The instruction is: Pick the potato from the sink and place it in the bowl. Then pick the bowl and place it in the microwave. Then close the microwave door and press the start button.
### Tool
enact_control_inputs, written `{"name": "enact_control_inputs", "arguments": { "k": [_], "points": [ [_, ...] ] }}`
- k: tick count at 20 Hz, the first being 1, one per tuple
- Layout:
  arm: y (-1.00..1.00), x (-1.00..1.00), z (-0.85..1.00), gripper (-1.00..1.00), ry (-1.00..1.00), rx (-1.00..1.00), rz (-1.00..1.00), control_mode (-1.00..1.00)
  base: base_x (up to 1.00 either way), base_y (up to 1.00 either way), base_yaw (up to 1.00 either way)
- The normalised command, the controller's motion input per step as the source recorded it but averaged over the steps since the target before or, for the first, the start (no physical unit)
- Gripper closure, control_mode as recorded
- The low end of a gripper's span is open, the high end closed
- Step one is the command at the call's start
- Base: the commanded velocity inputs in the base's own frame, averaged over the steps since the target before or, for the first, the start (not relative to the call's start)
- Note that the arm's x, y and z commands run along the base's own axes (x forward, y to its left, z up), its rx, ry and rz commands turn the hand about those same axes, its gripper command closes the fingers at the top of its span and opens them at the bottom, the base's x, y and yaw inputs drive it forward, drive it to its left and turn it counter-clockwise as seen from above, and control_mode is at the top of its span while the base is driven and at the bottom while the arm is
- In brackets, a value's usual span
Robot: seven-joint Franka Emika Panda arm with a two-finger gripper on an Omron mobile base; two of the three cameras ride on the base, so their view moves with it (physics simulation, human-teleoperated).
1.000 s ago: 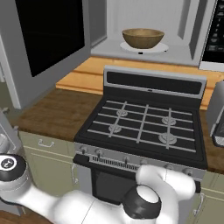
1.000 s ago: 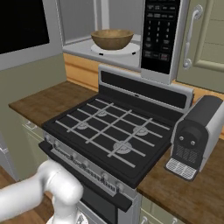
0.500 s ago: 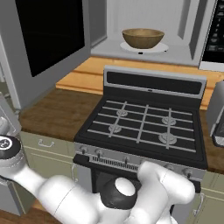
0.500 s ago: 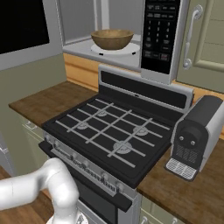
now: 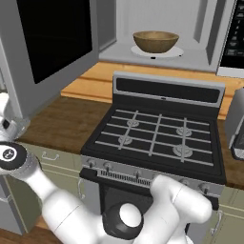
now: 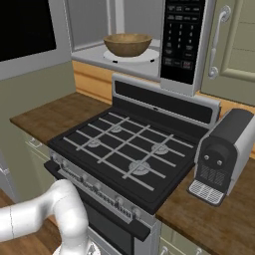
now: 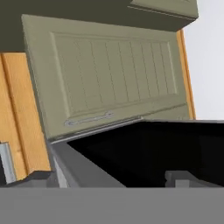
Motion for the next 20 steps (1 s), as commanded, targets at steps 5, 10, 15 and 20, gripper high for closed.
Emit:
{"name": "enact_control_inputs", "arguments": {
  "k": [5, 10, 15, 20],
  "points": [
    [-0.63, 0.0, 0.54, -1.0, -0.28, 0.13, 0.01, -1.0, 0.0, 0.0, 0.0],
    [-0.69, -0.04, 0.62, -1.0, -0.22, 0.15, 0.05, -1.0, 0.0, 0.0, 0.0],
    [-0.9, -0.35, 0.3, -1.0, -0.03, 0.31, 0.03, -1.0, 0.0, 0.0, 0.0],
    [-0.9, -0.39, 0.44, -1.0, 0.0, 0.44, 0.0, -1.0, 0.0, 0.0, 0.0]
  ]
}}
